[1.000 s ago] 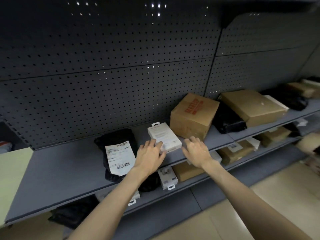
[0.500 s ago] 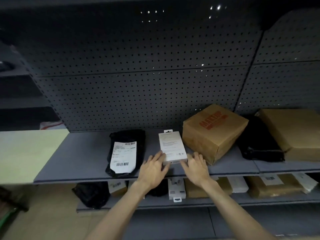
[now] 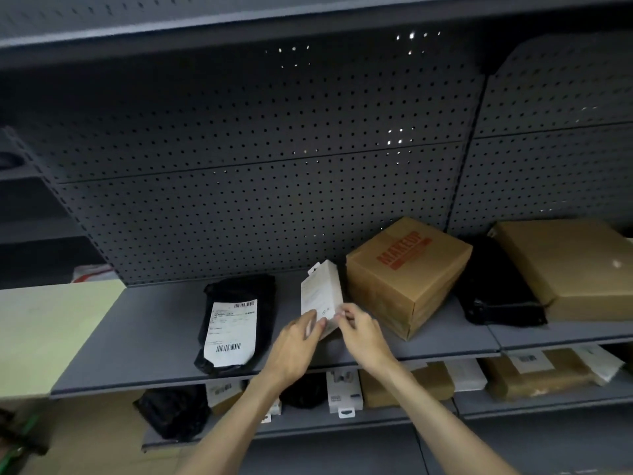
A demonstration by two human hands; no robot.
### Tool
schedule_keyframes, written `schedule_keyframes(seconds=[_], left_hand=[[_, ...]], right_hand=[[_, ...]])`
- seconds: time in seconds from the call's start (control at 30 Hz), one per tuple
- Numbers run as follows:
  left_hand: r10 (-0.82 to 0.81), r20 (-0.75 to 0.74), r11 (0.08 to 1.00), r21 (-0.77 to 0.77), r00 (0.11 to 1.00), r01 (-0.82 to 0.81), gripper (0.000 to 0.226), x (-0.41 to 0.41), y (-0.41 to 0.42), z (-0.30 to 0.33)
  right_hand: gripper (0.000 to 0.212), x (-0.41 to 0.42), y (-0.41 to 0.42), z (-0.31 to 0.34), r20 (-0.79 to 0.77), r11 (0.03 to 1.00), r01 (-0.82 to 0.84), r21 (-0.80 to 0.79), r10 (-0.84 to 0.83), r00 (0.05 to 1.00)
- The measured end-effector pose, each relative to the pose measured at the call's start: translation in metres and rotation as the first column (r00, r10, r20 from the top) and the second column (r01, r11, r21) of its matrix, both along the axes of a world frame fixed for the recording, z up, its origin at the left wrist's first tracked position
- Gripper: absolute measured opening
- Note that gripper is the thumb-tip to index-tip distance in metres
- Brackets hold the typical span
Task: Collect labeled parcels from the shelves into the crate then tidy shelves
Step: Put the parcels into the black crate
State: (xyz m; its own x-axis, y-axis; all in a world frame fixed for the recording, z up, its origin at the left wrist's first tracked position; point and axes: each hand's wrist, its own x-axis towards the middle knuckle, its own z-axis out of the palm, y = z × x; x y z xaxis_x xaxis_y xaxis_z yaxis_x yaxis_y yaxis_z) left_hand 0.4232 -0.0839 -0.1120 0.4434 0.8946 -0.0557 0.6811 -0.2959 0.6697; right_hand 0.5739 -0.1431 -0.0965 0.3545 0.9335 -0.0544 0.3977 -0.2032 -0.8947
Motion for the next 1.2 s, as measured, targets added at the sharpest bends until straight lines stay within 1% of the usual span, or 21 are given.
schedule_keyframes(seconds=[0.1, 0.2, 0.37, 0.43, 0.5, 0.57, 0.67, 0.73, 0.83, 0.9, 0.97, 1.0, 1.07, 1.2], left_hand=[[0.049, 0.129, 0.999, -0.023, 0.99, -0.047, 0.046, 0.009, 0.006, 0.005], [0.061, 0.184, 0.997, -0.053, 0.981, -0.052, 0.036, 0.01, 0.015, 0.002], [0.065, 0.264, 0.992, -0.118, 0.962, -0.035, 0.049, -0.003, 0.022, 0.004], [0.053, 0.321, 0.988, -0.154, 0.945, -0.003, 0.048, -0.009, 0.025, 0.004], [0.027, 0.374, 0.987, -0.158, 0.927, 0.035, 0.049, -0.015, 0.028, 0.004], [0.0, 0.399, 0.985, -0.157, 0.917, 0.069, 0.048, -0.019, 0.031, 0.002], [-0.017, 0.406, 0.988, -0.132, 0.914, 0.077, 0.045, -0.025, 0.037, -0.001], [-0.001, 0.396, 0.993, -0.107, 0.918, 0.048, 0.045, -0.027, 0.041, -0.001], [0.034, 0.343, 0.999, -0.052, 0.939, -0.018, 0.043, -0.035, 0.045, -0.002], [0.096, 0.334, 0.995, -0.03, 0.938, -0.091, 0.054, -0.04, 0.05, 0.0], [0.182, 0.348, 0.983, -0.076, 0.92, -0.166, 0.059, -0.043, 0.055, 0.001], [0.204, 0.355, 0.978, -0.107, 0.913, -0.177, 0.055, -0.043, 0.055, 0.0], [0.211, 0.344, 0.975, -0.148, 0.915, -0.169, 0.043, -0.044, 0.052, -0.006], [0.192, 0.293, 0.975, -0.164, 0.937, -0.148, 0.045, -0.039, 0.049, -0.02]], right_hand=[[0.026, 0.003, 0.001, 0.007, 0.031, 1.0, -0.002, 0.025, 0.001, 1.0], [0.034, 0.003, 0.003, 0.008, 0.062, 1.0, -0.002, 0.012, 0.002, 0.998], [0.033, -0.013, 0.01, 0.008, 0.107, 0.998, -0.037, 0.059, 0.031, 0.994], [0.034, -0.02, 0.012, 0.008, 0.121, 0.996, -0.05, 0.068, 0.042, 0.992], [0.035, -0.027, 0.013, 0.006, 0.152, 0.995, -0.077, 0.068, 0.066, 0.986], [0.037, -0.032, 0.013, 0.004, 0.152, 0.993, -0.09, 0.075, 0.078, 0.985], [0.037, -0.037, 0.013, 0.0, 0.118, 0.993, -0.076, 0.094, 0.064, 0.991], [0.036, -0.036, 0.015, -0.005, 0.078, 0.995, -0.012, 0.094, 0.005, 0.997], [0.033, -0.032, 0.017, -0.012, 0.063, 0.998, 0.055, 0.0, -0.055, 0.996], [0.03, -0.028, 0.022, -0.014, 0.074, 0.997, 0.048, -0.055, -0.044, 0.996], [0.027, -0.024, 0.028, -0.017, 0.073, 0.994, 0.057, -0.089, -0.051, 0.996], [0.026, -0.023, 0.03, -0.019, 0.074, 0.993, 0.061, -0.104, -0.053, 0.996], [0.025, -0.023, 0.033, -0.022, 0.075, 0.991, 0.059, -0.12, -0.051, 0.996], [0.025, -0.02, 0.031, -0.027, 0.08, 0.99, 0.069, -0.12, -0.06, 0.995]])
